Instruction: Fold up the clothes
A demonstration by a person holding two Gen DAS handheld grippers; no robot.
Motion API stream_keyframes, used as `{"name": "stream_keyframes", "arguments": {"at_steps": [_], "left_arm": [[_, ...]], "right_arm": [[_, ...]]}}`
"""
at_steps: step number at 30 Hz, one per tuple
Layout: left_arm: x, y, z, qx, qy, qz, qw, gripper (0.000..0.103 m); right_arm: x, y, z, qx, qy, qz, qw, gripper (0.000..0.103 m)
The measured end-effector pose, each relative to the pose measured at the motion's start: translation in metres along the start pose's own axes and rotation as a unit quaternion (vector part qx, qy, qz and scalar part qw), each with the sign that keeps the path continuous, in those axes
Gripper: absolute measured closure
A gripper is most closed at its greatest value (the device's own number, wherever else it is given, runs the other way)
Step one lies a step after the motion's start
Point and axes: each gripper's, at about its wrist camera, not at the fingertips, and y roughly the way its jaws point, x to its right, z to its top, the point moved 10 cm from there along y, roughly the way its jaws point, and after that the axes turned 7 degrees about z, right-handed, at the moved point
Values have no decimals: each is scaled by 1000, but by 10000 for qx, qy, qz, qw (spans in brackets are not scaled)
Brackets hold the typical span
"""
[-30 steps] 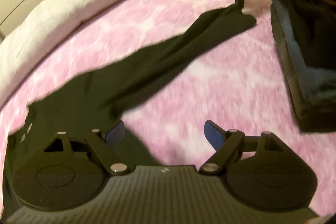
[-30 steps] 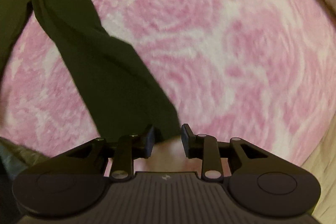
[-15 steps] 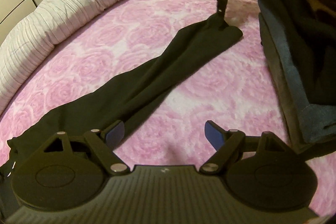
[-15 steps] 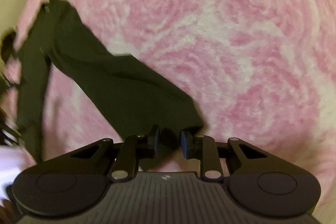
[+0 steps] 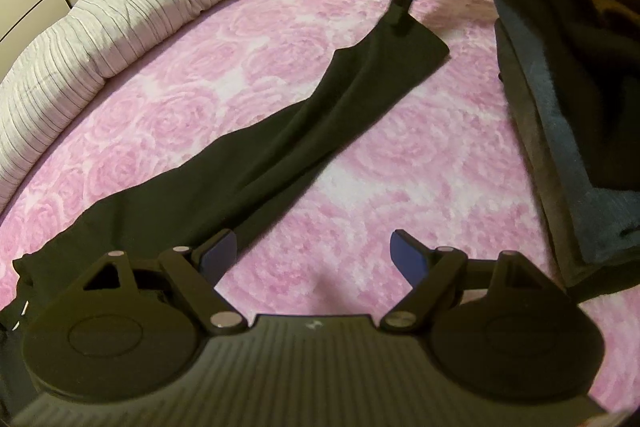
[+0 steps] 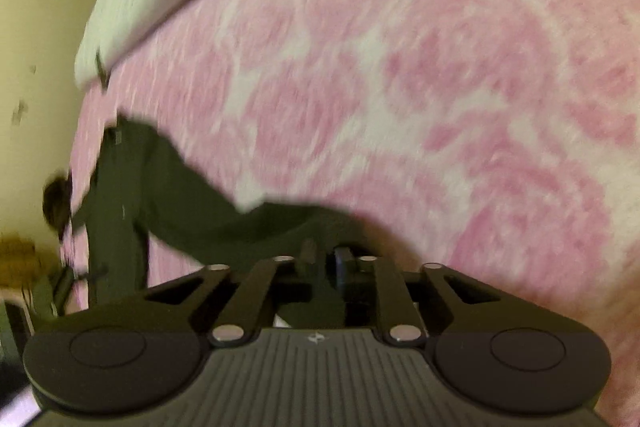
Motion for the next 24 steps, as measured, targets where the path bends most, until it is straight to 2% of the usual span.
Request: {"name": "stream_keyframes", "arguments": {"at_steps": [1,2,7,10,11,14,18,22,24], "left_arm": [[0,0,-1,-3,-1,0,10000,22],[0,0,-1,-5,-1,0,10000,22],[-3,3,-2,-16,-14,39,10000,21],[-4,5,-1,-19,10,59,10000,21],[-3,5,0,-11,18,57,10000,21],[-2,7,3,23,47,38,10000,20],[-1,12,12,100,103,28,9999,20],[-2,22,25,202,223,-12,9995,20],[-3,29,33,253,252,-51,9994,20]], "right_arm": [[-1,5,-6,-162,-115,-26,9998,71],[-1,10,-12,-308,-230,-51,9992,69],[-5,26,-38,-802,-575,74,9951,70],[-12,24,-40,-846,-491,309,9947,92],[-14,21,-36,-747,-430,454,9952,94],[-20,-1,-9,-63,-85,877,9961,94],[-11,-21,21,643,267,955,9930,94],[-5,-14,33,814,343,802,9929,94],[0,-8,32,766,376,718,9938,89]]}}
